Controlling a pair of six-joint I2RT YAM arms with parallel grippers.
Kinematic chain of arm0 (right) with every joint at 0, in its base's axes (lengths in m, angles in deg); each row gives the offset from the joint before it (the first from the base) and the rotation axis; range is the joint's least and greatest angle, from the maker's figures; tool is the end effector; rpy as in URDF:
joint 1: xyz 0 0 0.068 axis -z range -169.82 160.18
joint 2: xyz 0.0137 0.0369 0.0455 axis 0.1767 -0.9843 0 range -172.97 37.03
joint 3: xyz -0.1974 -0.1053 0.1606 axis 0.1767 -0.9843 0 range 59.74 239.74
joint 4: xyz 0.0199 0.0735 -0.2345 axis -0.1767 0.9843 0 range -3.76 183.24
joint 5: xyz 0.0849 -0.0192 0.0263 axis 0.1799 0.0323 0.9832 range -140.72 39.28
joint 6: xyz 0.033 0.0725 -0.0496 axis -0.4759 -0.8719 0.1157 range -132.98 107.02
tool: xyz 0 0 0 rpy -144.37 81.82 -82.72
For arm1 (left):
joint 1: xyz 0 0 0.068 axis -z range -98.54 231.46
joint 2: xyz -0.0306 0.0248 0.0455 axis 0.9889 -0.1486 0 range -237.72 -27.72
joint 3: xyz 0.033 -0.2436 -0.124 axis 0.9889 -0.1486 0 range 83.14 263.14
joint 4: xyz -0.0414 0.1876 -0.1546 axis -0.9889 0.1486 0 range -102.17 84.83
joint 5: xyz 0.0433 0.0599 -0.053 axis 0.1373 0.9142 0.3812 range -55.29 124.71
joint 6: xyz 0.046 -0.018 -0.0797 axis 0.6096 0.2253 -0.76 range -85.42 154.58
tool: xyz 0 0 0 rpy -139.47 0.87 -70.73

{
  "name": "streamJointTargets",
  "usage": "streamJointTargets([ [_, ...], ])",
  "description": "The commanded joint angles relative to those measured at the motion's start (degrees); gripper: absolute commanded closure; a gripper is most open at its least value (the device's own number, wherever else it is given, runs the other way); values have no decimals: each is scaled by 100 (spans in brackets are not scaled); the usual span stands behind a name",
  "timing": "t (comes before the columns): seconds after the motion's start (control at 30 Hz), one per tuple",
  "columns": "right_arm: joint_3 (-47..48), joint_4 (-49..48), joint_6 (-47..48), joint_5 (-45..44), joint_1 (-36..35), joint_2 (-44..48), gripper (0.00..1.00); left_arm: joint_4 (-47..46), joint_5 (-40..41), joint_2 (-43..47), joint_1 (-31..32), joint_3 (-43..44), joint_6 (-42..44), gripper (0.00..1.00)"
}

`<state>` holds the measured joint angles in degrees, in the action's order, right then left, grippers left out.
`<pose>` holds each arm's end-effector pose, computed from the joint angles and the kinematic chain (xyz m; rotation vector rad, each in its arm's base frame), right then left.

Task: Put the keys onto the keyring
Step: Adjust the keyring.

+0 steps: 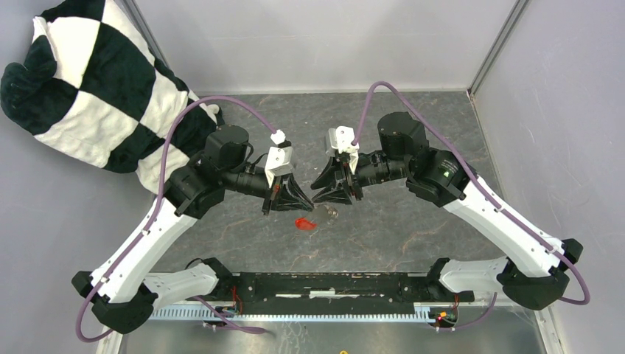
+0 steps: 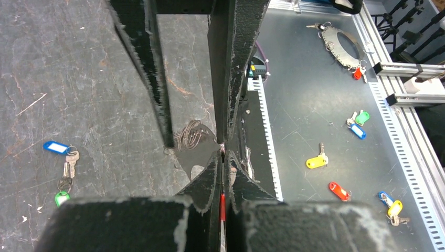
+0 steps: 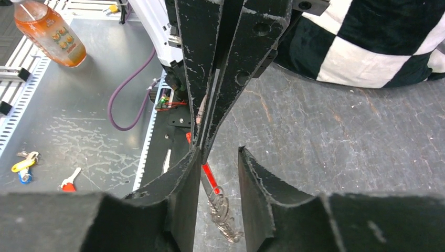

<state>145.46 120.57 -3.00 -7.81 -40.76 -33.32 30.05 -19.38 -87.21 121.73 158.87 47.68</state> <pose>0.1215 0.2413 0.4390 -1.4331 1.3779 1.1828 0.1075 -0.1809 0.4106 1.4239 1.4546 -1.2471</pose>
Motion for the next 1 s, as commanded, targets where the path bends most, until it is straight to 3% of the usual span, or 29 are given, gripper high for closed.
streamJointTargets([
  [0.0,204,247,-68,182,5,-20,59,-152,-11,33,8,165,249,98],
  [0.53,5,-576,-560,300,84,416,57,-152,-38,60,7,161,243,98],
  [0.97,-406,-476,-554,401,85,206,59,-183,-50,2,8,253,240,98],
])
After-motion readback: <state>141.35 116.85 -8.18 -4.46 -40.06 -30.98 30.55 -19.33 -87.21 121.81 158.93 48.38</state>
